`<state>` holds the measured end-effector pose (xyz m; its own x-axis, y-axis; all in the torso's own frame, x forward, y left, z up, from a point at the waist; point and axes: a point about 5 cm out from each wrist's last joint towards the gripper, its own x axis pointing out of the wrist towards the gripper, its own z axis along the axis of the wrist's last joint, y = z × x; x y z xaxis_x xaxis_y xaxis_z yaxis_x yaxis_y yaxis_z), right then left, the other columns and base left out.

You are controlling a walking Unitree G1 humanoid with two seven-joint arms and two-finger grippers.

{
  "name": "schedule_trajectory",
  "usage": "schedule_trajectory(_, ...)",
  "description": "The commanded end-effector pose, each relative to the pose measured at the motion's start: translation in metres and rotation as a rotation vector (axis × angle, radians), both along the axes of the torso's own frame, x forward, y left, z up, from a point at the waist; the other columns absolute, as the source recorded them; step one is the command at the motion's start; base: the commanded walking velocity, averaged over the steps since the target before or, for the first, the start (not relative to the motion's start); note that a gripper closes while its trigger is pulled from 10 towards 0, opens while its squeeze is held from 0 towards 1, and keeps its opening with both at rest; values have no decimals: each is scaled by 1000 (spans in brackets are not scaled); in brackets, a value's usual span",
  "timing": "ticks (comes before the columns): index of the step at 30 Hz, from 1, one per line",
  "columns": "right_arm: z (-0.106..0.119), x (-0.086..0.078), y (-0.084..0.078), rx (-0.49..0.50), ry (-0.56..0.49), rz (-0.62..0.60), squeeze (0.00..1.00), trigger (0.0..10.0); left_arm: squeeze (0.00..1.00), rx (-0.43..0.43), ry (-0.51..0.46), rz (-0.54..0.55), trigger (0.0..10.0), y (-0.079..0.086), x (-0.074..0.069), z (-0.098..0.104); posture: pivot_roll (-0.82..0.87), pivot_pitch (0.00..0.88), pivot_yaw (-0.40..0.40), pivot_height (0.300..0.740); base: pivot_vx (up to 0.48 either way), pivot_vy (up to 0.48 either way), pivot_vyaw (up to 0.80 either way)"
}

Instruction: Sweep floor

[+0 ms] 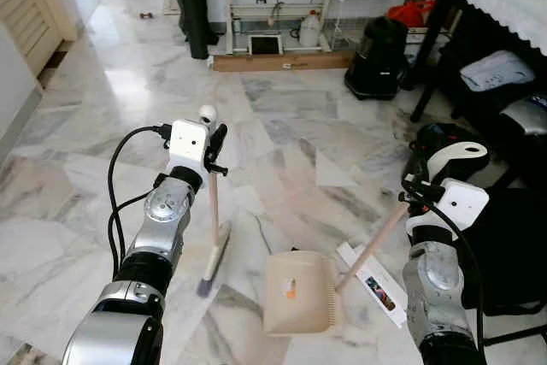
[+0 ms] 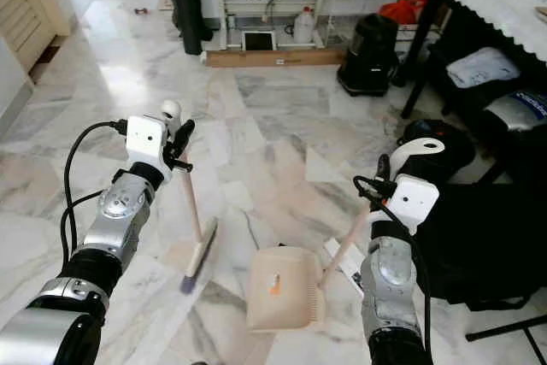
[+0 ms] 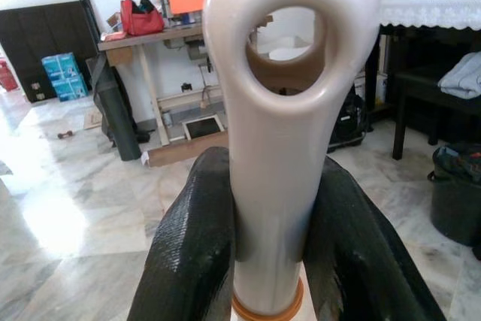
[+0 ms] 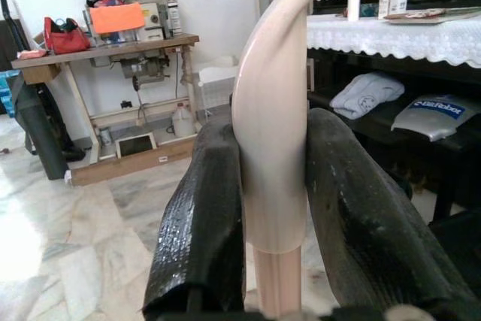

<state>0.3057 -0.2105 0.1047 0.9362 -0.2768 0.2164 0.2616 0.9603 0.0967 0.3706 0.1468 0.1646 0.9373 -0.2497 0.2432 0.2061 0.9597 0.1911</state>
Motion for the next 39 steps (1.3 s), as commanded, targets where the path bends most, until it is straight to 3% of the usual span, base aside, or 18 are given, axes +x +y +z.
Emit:
schedule_trajectory(1, 8, 0, -3, 8, -37, -10, 0, 10000, 0, -4, -45, -2, 10000, 0, 2, 12, 48, 91, -26, 740, 292, 0, 0)
schedule_trajectory(8, 8, 2, -2, 9, -37, -5, 0, 10000, 0, -5, -39, -5, 10000, -1, 1, 10, 46, 94, -30, 740, 291, 0, -640)
schedule_trajectory(39, 2, 0, -3, -7, -8, 3, 0, 10000, 0, -1, -39, 4, 10000, 2, 1, 11, 45, 100, -35, 740, 300, 0, 0)
